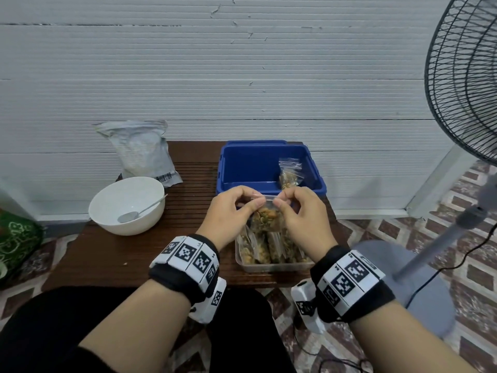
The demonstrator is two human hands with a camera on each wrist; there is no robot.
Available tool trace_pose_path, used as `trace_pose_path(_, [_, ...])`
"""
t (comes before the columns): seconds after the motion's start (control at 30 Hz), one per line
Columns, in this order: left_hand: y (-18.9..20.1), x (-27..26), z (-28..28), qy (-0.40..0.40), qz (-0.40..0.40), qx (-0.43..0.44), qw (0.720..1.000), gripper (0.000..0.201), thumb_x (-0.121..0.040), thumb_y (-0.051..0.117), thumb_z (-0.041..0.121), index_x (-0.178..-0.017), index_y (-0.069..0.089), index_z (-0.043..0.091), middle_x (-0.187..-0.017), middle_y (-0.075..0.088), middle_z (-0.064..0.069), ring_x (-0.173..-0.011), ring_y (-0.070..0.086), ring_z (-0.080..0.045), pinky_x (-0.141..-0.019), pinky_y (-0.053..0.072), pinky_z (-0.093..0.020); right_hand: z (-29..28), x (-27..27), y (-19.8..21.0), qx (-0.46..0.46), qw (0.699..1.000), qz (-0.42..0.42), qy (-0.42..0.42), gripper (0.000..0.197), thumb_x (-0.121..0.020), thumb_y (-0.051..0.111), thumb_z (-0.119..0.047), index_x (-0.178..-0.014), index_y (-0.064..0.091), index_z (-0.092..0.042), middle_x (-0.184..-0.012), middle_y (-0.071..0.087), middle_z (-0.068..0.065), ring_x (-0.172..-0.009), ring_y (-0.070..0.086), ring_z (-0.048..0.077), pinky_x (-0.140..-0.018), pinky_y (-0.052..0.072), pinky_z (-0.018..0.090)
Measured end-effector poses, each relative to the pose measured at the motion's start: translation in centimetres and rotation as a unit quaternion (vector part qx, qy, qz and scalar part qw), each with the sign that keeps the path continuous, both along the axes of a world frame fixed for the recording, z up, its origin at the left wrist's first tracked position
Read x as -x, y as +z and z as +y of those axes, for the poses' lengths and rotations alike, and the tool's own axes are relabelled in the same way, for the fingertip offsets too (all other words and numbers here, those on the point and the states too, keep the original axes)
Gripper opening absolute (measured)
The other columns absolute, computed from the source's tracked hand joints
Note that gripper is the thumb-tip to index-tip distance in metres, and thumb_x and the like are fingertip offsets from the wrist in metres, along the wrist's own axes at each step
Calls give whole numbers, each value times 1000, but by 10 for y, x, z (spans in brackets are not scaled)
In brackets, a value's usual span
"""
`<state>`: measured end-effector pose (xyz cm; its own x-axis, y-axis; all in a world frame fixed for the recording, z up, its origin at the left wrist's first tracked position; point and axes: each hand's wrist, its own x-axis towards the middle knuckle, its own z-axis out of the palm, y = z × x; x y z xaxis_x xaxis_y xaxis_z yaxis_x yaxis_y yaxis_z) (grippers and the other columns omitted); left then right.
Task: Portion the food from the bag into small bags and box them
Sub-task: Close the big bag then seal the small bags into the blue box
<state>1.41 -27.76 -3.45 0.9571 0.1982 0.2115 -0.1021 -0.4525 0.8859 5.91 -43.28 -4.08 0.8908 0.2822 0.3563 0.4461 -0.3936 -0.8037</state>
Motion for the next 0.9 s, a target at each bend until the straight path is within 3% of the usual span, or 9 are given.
trace_pose_path(0.13, [-1, -1, 2, 32, 1, 17, 999, 5, -89, 65, 20, -89, 69, 23, -87, 70, 10, -84, 62, 3, -76, 45, -8, 1, -1, 0, -6, 1000, 8, 6, 9, -87, 64, -10, -81, 62, -16, -80, 56, -2, -75, 48, -2, -68, 33, 4])
trace_pose_path(0.33, [5, -1, 7, 39, -7, 30, 999, 4, -87, 69, 18, -85, 72, 21, -82, 70, 12, -79, 62, 8, -71, 43, -4, 4, -5, 9, 21, 999, -11, 38, 7, -86, 67, -16, -80, 64, -17, -81, 60, 0, -79, 49, 4, -70, 34, 10])
trace_pose_path(0.43, [9, -1, 10, 25, -16, 40, 999, 5, -87, 68, 21, -88, 73, 21, -85, 72, 10, -85, 64, 5, -75, 44, -5, 5, -12, 18, 45, 997, -22, 53, 8, -87, 64, -14, -80, 63, -12, -77, 58, -6, -76, 48, 2, -72, 36, 18])
trace_pose_path(0.57, [10, -5, 18, 51, -28, 79, 995, 15, -92, 61, 30, -86, 73, 23, -89, 74, 9, -92, 65, 3, -82, 45, -8, 2, -22, 36, 28, 997, 6, 67, 14, -91, 58, -9, -79, 56, -16, -71, 53, -13, -65, 48, -8, -63, 35, 7])
trace_pose_path(0.67, [5, -13, 32, 106, -21, 94, 990, 19, -95, 56, 34, -85, 70, 27, -88, 74, 11, -90, 65, 1, -87, 47, -18, -2, -42, 57, 30, 998, 28, 47, 14, -93, 56, -9, -82, 55, -17, -71, 54, -7, -65, 49, 1, -62, 40, 15])
trace_pose_path(0.73, [0, -17, 43, 135, -9, 87, 987, 19, -96, 54, 33, -86, 69, 27, -89, 73, 11, -91, 65, 0, -89, 47, -22, -3, -60, 71, 60, 997, 34, 35, 11, -92, 56, -8, -86, 58, -16, -72, 56, -6, -66, 51, 6, -62, 41, 19])
trace_pose_path(0.83, [-6, -22, 55, 169, 9, 71, 983, 18, -97, 53, 29, -84, 66, 30, -94, 71, 10, -98, 62, -3, -90, 44, -23, -4, -87, 88, 150, 988, 16, 25, 12, -92, 55, -9, -89, 60, -19, -77, 60, -4, -69, 53, 7, -57, 37, 10])
trace_pose_path(0.9, [-9, -26, 62, 182, 27, 61, 981, 16, -97, 53, 27, -86, 64, 30, -98, 69, 9, -97, 60, -4, -90, 42, -25, -2, -104, 96, 213, 976, 18, 29, 12, -91, 56, -8, -89, 62, -18, -82, 62, 0, -76, 55, 12, -56, 37, 10])
